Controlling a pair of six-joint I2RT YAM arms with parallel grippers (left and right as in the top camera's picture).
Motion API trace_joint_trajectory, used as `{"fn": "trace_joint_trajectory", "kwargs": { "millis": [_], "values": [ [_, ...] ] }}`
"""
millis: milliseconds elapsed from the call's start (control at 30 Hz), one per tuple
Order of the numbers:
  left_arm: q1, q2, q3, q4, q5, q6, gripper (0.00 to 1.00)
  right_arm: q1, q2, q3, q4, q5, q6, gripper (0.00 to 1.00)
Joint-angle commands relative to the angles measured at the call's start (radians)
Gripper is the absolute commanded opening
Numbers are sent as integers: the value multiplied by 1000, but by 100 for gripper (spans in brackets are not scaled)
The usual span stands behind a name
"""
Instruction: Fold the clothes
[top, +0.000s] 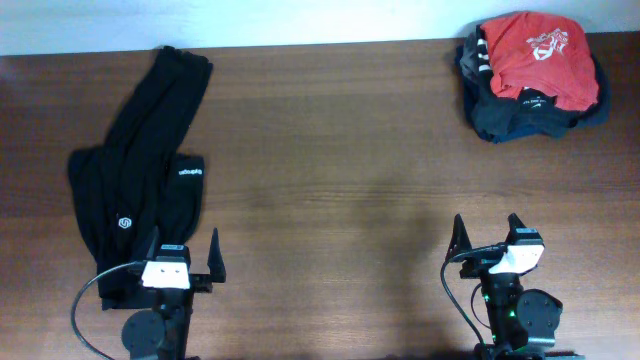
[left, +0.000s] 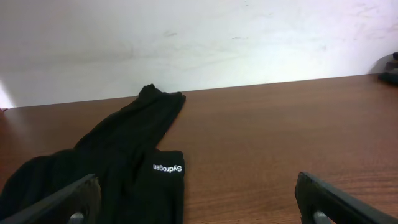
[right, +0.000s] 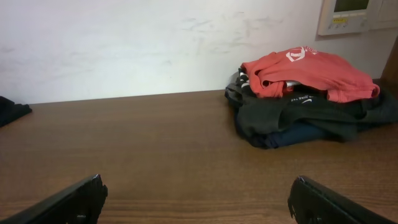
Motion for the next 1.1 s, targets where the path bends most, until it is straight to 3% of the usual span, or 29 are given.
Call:
{"fn": "trace_joint_trajectory", "kwargs": {
  "millis": [0,567,1067],
  "values": [
    [1,-9,-5,1,-8,8,99,8,-6,-9,4,8,6,99],
    [1,-2,9,-7,-7,-48,99,8,-6,0,66,-75,6,99],
    [1,257,168,-29,-24,-64,99,8,91,95,62,-90,5,99]
  ]
}}
